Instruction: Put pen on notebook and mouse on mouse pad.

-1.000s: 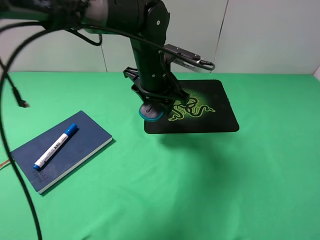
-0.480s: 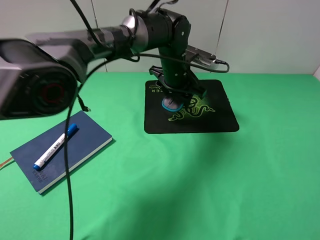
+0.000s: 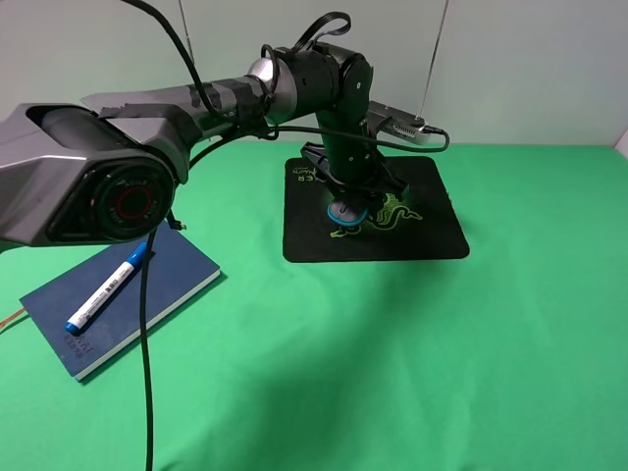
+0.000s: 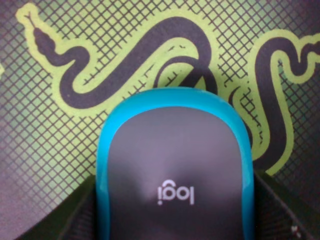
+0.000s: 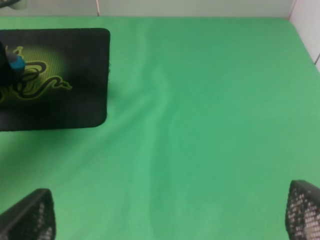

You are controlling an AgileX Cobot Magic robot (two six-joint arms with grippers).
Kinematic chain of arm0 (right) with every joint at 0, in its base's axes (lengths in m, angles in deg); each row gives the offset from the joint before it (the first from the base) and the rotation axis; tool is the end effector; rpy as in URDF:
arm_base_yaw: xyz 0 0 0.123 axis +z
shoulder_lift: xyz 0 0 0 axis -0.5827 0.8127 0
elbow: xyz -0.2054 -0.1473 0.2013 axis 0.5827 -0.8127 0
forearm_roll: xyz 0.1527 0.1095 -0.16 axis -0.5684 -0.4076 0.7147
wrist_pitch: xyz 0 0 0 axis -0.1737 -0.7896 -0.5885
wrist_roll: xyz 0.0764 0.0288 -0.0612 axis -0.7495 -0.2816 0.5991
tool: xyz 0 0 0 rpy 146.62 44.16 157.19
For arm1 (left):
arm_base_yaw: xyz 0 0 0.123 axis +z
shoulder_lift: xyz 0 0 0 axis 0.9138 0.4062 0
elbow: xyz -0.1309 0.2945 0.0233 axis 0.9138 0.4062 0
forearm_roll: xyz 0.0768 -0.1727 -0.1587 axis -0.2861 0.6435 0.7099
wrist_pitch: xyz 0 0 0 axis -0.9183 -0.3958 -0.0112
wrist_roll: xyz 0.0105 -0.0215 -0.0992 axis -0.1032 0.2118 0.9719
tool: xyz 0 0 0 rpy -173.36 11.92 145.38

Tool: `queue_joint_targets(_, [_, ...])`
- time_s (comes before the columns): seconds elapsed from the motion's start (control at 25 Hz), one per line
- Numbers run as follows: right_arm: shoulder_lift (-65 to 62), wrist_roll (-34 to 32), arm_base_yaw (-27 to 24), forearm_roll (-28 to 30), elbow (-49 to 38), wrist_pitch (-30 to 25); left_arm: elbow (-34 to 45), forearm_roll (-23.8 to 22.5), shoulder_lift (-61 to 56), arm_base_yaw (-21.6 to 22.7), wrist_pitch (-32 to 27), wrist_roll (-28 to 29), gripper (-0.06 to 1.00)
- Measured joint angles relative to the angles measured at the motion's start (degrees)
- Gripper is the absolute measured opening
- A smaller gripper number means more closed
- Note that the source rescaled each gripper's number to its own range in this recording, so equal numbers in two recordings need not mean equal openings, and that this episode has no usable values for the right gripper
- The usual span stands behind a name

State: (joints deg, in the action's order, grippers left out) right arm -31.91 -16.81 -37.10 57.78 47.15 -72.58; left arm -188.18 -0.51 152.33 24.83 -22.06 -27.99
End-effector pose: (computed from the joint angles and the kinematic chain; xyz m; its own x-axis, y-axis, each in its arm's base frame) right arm -0.0357 0.0001 0.2714 -0.4203 -0.0107 -0.9073 0.0231 0.9995 -0.0225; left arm 0.4447 -0.3866 0.1435 -0.6968 0.5498 -0.4607 0.6207 0.7840 -0.0032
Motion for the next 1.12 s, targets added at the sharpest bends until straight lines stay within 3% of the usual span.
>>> queue_joint_targets(0.28, [0.0,0.0,0.0,0.0,0.0,0.0,0.0,0.1,0.0,0.0,0.9,-0.7,0.50])
queue_joint_targets(0.32, [0.0,0.0,0.0,0.0,0.0,0.0,0.0,0.1,0.0,0.0,1.4,-0.7,0.57])
queue_joint_targets(0.4, [0.0,-0.1,0.0,0.0,0.0,0.0,0.0,0.1,0.0,0.0,2.6,-0.7,0.82])
queue_joint_targets(0.52, [0.0,-0.1,0.0,0.0,0.0,0.0,0.0,0.2,0.0,0.0,3.0,-0.7,0.95])
queue_joint_targets(0.88, [0.0,-0.1,0.0,0.0,0.0,0.0,0.0,1.4,-0.1,0.0,2.9,-0.8,1.00])
queue_joint_targets(1.12, [0.0,-0.1,0.0,0.0,0.0,0.0,0.0,1.4,-3.1,0.0,-2.9,-1.2,1.00])
